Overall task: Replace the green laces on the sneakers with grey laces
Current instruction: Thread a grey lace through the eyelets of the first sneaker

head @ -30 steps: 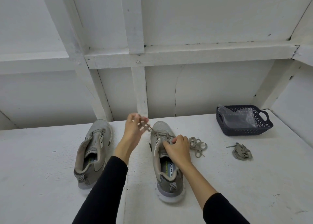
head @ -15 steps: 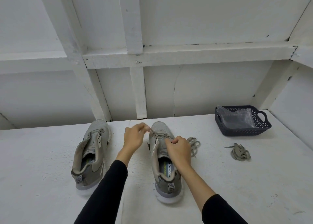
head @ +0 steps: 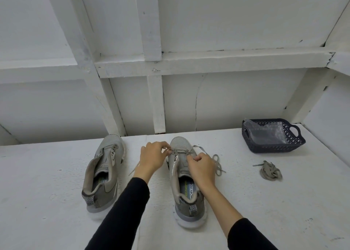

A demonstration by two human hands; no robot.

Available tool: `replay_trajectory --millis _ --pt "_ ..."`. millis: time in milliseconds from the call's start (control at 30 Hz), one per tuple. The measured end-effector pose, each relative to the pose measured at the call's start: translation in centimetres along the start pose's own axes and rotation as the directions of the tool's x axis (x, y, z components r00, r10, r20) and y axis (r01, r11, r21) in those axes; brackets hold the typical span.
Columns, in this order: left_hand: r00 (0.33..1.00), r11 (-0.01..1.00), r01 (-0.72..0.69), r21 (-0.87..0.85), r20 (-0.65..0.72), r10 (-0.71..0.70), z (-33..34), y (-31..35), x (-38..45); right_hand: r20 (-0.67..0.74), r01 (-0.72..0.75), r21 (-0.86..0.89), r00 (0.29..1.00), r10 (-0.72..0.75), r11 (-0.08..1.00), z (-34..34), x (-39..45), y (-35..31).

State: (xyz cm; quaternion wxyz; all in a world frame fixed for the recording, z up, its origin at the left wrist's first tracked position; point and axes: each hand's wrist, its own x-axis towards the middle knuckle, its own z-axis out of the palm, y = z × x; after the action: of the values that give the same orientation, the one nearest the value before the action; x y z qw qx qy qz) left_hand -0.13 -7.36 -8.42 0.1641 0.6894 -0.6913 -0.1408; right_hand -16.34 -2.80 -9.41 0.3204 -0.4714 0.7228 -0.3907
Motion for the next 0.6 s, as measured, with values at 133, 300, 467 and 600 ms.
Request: replay_trajectory --millis 133,300,467,600 --pt "0.979 0.975 0.055 -0.217 -0.181 -0.095 0.1 1.1 -0.3 -0.002 -0.005 0.015 1.000 0.005 1.000 -0.1 0.1 -0.1" --pt "0.938 0.757 0.076 -0.649 -0.210 -0.275 -0.6 2.1 -0.3 0.008 -0.034 0.065 0.999 0.034 0.997 0.1 0.1 0.2" --pt "0.979 0.752 0.125 -0.648 -0.042 -0.200 1.9 3.7 -0.5 0.093 -0.171 0.290 0.984 0.150 0.942 -0.5 1.3 0.5" --pt "0.970 0.756 0.198 -0.624 0.011 -0.244 4.2 4.0 -1.0 0.132 -0.319 0.349 0.948 0.291 0.881 -0.2 2.8 0.9"
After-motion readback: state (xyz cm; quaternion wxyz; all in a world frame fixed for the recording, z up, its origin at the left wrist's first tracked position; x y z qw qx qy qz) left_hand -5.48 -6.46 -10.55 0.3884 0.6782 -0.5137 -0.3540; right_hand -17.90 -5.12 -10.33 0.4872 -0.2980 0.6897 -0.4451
